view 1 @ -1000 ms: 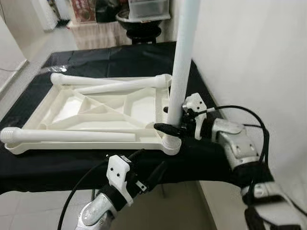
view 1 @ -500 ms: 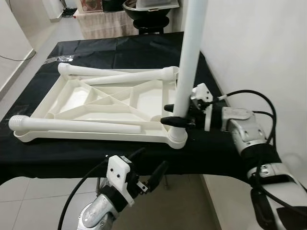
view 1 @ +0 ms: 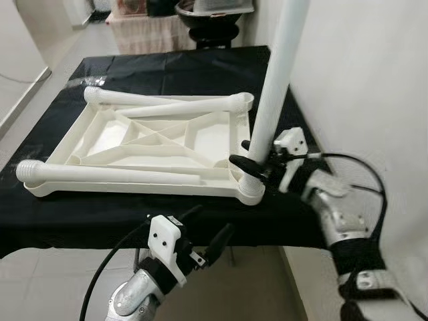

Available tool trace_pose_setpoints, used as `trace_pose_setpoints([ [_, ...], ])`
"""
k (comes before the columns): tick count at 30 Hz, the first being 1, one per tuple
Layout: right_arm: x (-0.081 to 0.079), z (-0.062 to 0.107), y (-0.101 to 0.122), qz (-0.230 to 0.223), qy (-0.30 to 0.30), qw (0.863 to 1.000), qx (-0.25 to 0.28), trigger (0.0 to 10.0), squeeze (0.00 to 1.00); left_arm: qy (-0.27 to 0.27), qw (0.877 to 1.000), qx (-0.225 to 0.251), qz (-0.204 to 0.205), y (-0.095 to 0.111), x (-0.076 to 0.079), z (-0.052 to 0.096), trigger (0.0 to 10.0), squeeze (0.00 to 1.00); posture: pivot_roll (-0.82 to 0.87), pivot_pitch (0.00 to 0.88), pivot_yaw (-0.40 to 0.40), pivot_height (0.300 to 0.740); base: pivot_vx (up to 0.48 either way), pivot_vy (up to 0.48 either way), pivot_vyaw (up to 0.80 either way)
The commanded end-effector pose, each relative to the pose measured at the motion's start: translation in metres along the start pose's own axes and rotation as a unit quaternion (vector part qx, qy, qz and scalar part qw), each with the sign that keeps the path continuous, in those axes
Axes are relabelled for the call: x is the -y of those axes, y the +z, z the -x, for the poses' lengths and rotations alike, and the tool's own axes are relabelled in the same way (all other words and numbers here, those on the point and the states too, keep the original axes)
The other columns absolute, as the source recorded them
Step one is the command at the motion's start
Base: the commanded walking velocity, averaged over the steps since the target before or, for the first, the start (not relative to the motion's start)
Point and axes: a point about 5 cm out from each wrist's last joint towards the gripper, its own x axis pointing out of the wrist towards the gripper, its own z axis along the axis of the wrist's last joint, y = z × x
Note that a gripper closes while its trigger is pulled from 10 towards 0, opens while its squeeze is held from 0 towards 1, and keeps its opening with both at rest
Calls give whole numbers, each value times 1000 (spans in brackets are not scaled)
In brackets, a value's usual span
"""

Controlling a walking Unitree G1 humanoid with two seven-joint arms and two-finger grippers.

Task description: Building children table

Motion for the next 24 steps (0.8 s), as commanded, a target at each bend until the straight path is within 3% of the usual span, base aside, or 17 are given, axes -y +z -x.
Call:
trace_pose_setpoints([
  [1,-12,10,-34,-13,-29,995,-95,0,0,-1,1000,-10,3,-3,-3,2,10000,0,30,175,44,740,0,0,0],
  [3,-12,10,-34,-13,-29,995,-95,0,0,-1,1000,-10,3,-3,-3,2,10000,0,30,175,44,740,0,0,0],
  [5,-38,-11,-25,9,23,997,-67,0,0,-2,1000,-12,0,-4,-5,-1,10000,0,39,153,44,740,0,0,0],
  [6,-42,-22,-18,23,39,998,-53,0,0,-2,1000,-12,0,-4,-5,-2,10000,0,36,151,42,740,0,0,0],
  [9,-43,-27,-13,29,47,997,-47,0,0,-2,1000,-12,-1,-5,-5,-3,10000,0,36,151,42,740,0,0,0],
  [10,-46,-33,-7,24,60,997,-34,10000,0,-1,1000,-12,-1,-5,-6,-3,10000,0,41,147,35,740,0,0,0],
  [11,-48,-38,0,22,91,995,-20,10000,706,1,1000,-11,-2,-5,-6,-4,10000,0,44,145,30,740,0,0,0],
  [12,-48,-38,0,22,91,995,-20,10000,706,1,1000,-11,-2,-5,-6,-4,10000,0,44,145,30,740,0,0,0],
  [13,-50,-42,4,19,119,993,-10,10000,1000,2,1000,-10,-3,-5,-6,-4,10000,0,47,143,29,740,0,0,0],
  [15,-54,-45,16,-2,176,984,9,10000,1000,3,1000,-10,-3,-5,-6,-5,10000,0,50,142,28,740,0,0,0],
  [20,-60,-41,31,-9,216,976,20,10000,1000,2,1000,-9,-3,-5,-5,-5,10000,0,49,145,29,740,0,0,0],
  [21,-58,-38,34,11,255,967,23,10000,0,2,1000,-9,-3,-4,-5,-5,10000,0,54,147,31,740,0,0,0],
  [24,-55,-35,35,34,293,955,21,10000,0,1,1000,-9,-2,-4,-4,-4,10000,0,60,148,34,740,0,0,0],
])
